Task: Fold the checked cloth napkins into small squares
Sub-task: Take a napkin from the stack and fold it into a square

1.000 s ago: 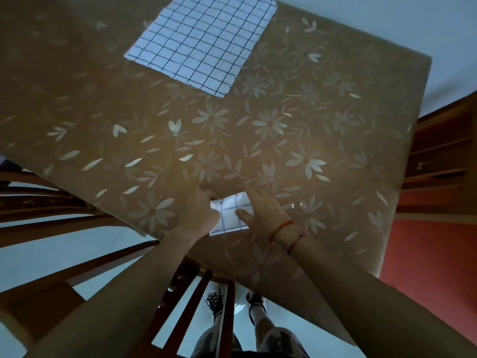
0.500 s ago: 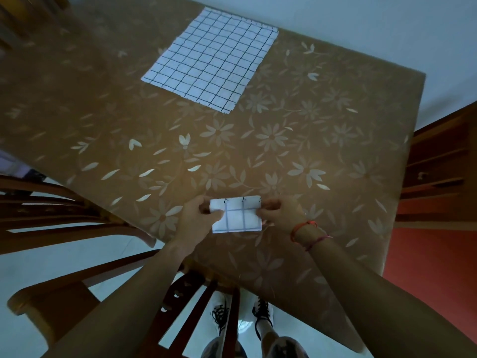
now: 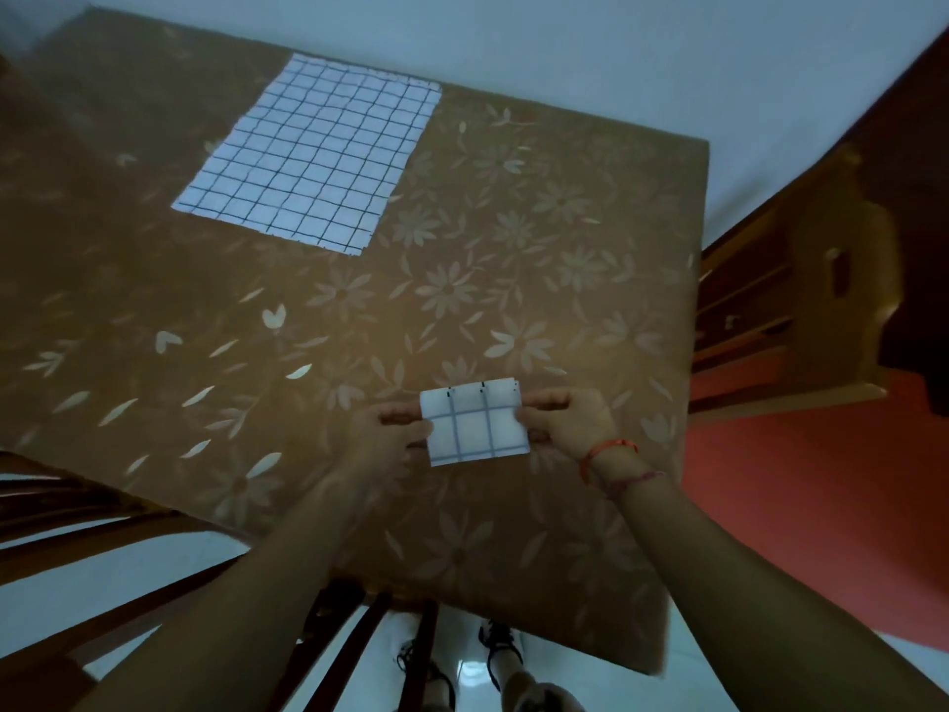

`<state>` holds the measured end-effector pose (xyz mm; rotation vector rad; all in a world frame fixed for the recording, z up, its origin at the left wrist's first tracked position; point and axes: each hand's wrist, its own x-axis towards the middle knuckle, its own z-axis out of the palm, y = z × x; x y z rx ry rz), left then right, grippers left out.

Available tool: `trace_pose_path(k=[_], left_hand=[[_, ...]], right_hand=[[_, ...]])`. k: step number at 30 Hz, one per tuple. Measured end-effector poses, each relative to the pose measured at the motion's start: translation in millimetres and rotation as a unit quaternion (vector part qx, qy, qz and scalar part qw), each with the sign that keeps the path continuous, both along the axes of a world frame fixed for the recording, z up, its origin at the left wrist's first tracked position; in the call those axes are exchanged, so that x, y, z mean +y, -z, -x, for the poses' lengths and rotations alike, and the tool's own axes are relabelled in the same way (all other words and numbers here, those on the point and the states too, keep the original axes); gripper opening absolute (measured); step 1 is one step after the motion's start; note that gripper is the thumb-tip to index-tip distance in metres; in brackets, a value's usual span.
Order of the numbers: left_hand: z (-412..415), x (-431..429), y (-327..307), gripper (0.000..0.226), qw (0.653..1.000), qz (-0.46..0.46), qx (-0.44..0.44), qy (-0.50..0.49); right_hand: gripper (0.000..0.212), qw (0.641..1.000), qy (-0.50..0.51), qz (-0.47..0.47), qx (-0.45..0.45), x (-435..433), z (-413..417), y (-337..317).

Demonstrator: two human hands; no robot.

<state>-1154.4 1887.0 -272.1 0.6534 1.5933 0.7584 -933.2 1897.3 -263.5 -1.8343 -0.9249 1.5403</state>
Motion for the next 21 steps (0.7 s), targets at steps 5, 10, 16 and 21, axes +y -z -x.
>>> trace_pose_path(k=[5, 10, 16, 21], left_hand=[[-47.8, 30.5, -3.8, 0.016, 0.997, -0.014, -0.015, 0.07], [-87.1, 59.8, -4.0, 0.012, 0.992, -0.013, -0.018, 0.122], [-113.5, 86.6, -3.2, 0.013, 0.988, -0.038, 0.017, 0.149], [-117.5, 101.3, 3.5, 0.014, 0.98, -0.069, 0.091, 0.162]], right_hand=[[0.014, 0.997, 0.071, 0.016, -0.021, 0.4, -45.9, -6.6], [0.013, 0.992, 0.123, 0.01, -0.016, 1.8, -80.6, -16.3], [0.017, 0.986, 0.164, 0.007, 0.013, 14.9, -102.2, -13.8], [0.017, 0.985, 0.167, 0.001, -0.034, 34.1, -104.4, 2.8]])
